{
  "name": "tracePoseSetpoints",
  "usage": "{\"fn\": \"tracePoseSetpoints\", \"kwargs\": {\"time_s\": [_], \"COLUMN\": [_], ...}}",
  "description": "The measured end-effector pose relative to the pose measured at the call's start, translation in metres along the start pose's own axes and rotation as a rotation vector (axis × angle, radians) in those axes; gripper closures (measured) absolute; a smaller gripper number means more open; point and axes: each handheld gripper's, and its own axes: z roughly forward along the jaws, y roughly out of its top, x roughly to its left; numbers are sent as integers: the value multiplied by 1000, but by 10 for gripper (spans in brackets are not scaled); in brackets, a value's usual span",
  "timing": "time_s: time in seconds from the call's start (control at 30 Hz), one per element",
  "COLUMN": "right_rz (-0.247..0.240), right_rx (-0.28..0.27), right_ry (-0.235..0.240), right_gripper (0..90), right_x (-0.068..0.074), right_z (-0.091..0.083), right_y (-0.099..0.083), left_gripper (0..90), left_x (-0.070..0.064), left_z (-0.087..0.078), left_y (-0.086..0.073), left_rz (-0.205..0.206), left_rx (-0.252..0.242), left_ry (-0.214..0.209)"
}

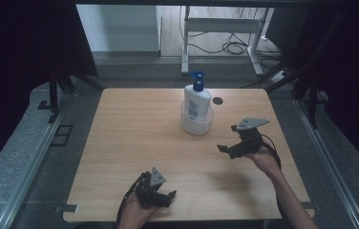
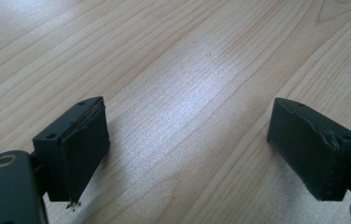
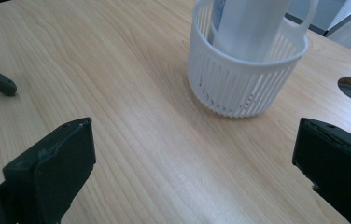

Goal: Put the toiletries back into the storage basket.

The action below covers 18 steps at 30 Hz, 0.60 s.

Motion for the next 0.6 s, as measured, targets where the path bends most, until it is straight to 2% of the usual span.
{"fn": "tracePoseSetpoints", "kwargs": {"time_s": [0.3,0.6], "right_rz": [-23,-10], "right_rx": [34,43], "right_ry": [-31,-32], "right_gripper": [0,0], "right_x": [10,22], "right_z": [-5,-5], "right_y": [-15,-39], "left_gripper": [122,122], "left_x": [0,0], "left_z": [0,0], "left_y": [0,0], "left_rz": [1,-4], "left_rx": [0,-2], "left_ry": [0,1]}}
